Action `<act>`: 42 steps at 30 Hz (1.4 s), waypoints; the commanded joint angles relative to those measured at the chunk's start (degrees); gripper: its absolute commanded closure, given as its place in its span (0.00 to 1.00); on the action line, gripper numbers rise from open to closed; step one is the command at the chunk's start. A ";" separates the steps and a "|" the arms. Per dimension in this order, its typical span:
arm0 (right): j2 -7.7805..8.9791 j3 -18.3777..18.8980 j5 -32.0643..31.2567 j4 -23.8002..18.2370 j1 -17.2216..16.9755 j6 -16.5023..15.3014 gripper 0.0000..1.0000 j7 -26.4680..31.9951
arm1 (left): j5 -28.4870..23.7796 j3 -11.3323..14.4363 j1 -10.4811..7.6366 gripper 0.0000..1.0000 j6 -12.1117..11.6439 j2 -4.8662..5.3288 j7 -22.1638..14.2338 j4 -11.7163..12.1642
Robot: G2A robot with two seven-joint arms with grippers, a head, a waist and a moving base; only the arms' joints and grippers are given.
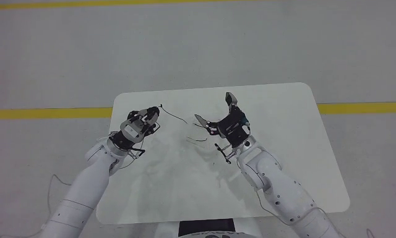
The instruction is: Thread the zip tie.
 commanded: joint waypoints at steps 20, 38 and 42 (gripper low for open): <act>0.00 0.00 0.00 0.00 0.00 0.00 0.00 0.00 | -1.07 -1.31 0.68 1.00 0.07 0.24 0.37 -2.38; 0.00 0.00 0.00 0.00 0.00 0.00 0.00 0.00 | -1.07 -1.31 0.68 1.00 0.07 0.24 0.37 -2.38; 0.00 0.00 0.00 0.00 0.00 0.00 0.00 0.00 | -1.07 -1.31 0.68 1.00 0.07 0.24 0.37 -2.38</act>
